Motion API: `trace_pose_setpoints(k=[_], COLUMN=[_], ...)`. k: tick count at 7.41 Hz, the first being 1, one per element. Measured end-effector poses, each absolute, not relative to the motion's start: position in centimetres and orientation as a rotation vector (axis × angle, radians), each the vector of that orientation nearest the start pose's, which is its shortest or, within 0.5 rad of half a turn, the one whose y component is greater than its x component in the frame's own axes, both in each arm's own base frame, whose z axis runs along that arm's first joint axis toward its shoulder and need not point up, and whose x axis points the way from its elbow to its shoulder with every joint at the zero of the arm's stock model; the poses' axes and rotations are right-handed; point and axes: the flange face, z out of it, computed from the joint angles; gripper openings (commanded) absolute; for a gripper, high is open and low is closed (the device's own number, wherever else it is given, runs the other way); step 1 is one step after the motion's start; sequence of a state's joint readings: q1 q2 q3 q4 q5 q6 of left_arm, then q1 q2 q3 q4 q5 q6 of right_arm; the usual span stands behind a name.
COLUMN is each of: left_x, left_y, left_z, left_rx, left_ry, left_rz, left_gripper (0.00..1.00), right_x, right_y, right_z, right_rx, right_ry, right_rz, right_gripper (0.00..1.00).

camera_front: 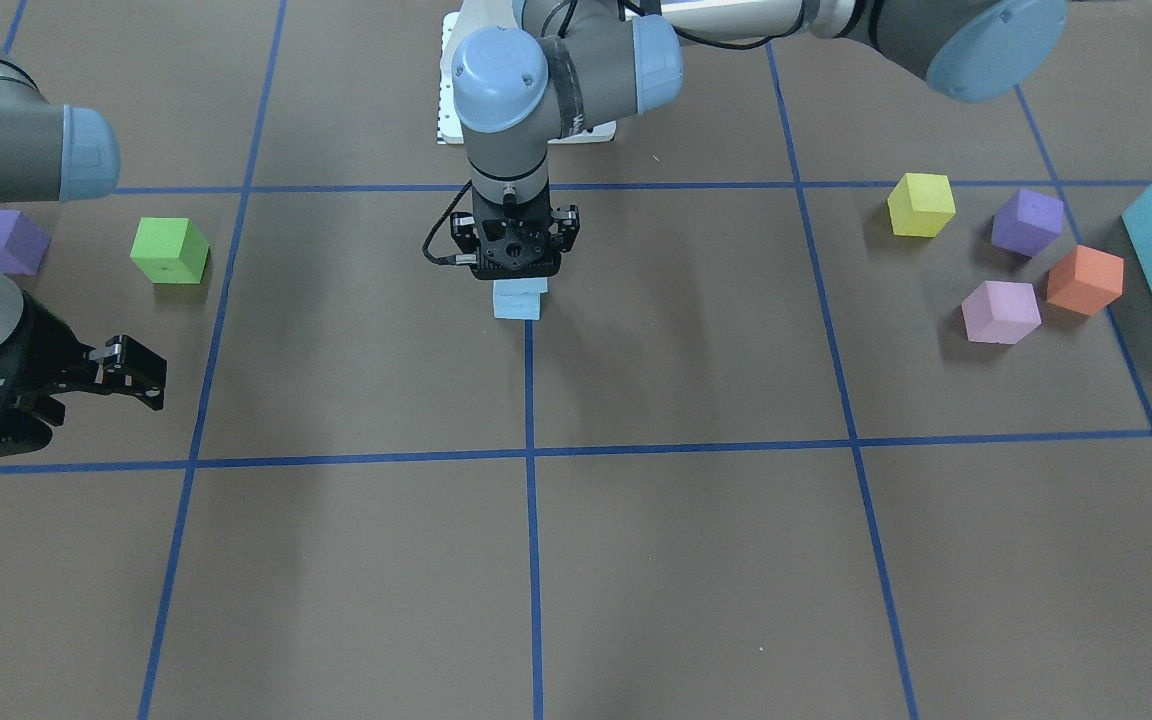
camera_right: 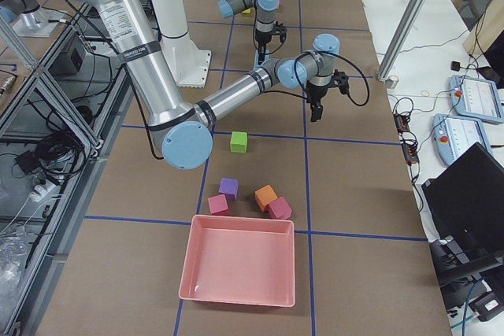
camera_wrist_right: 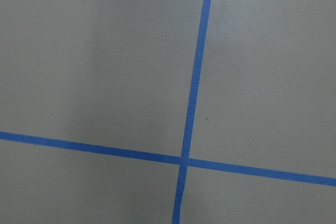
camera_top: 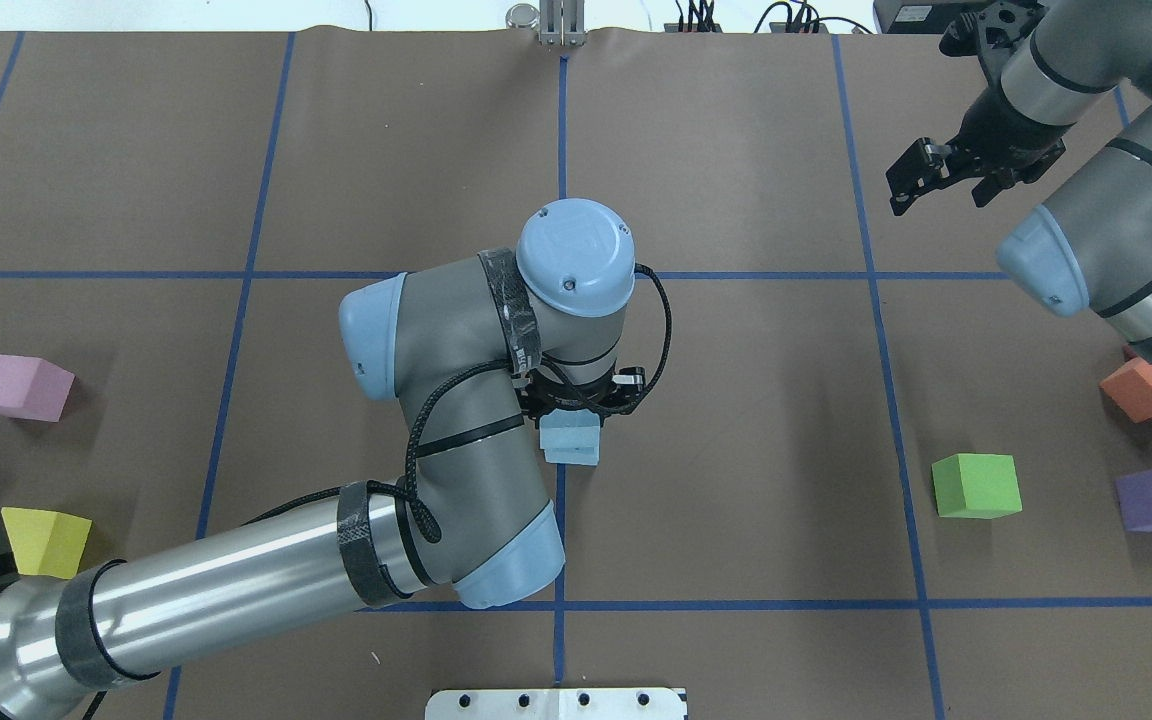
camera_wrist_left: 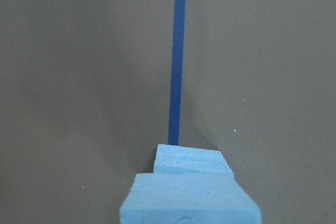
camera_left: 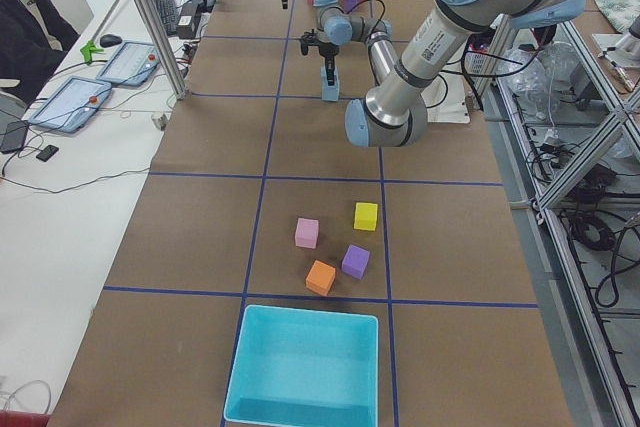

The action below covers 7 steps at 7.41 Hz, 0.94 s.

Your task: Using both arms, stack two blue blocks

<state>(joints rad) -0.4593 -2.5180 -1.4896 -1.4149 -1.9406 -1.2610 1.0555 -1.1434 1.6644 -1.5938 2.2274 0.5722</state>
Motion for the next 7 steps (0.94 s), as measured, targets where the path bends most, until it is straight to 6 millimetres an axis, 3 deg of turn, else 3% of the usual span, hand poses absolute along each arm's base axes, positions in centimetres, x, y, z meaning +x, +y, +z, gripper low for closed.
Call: trace_pose_setpoints(k=[2, 4, 6, 7], left_x=[61.5, 60.6, 57.5, 54.7], left_y=[-41.3, -41.5, -43.1, -44.6], left_z=[11.7, 10.7, 9.2, 8.3], left_rx=[-0.064, -0.046, -0.014, -0.002], left_ry=[0.785, 0.804, 0.831, 0.841], left_rz=[-0.009, 0.001, -0.002, -0.005], left_gripper=[0.96, 0.97, 0.97, 0.97], right_x=[-25.3, -25.4, -25.4, -25.4], right_y=[-59.4, -59.5, -59.6, -59.6], right_z=[37.5, 37.6, 37.6, 37.6], right_rx=[0.078, 0.077, 0.075, 0.075], right_ry=[-0.798, -0.798, -0.798, -0.798], right_rz=[-0.110, -0.110, -0.109, -0.108], right_gripper=[1.00, 1.00, 1.00, 1.00])
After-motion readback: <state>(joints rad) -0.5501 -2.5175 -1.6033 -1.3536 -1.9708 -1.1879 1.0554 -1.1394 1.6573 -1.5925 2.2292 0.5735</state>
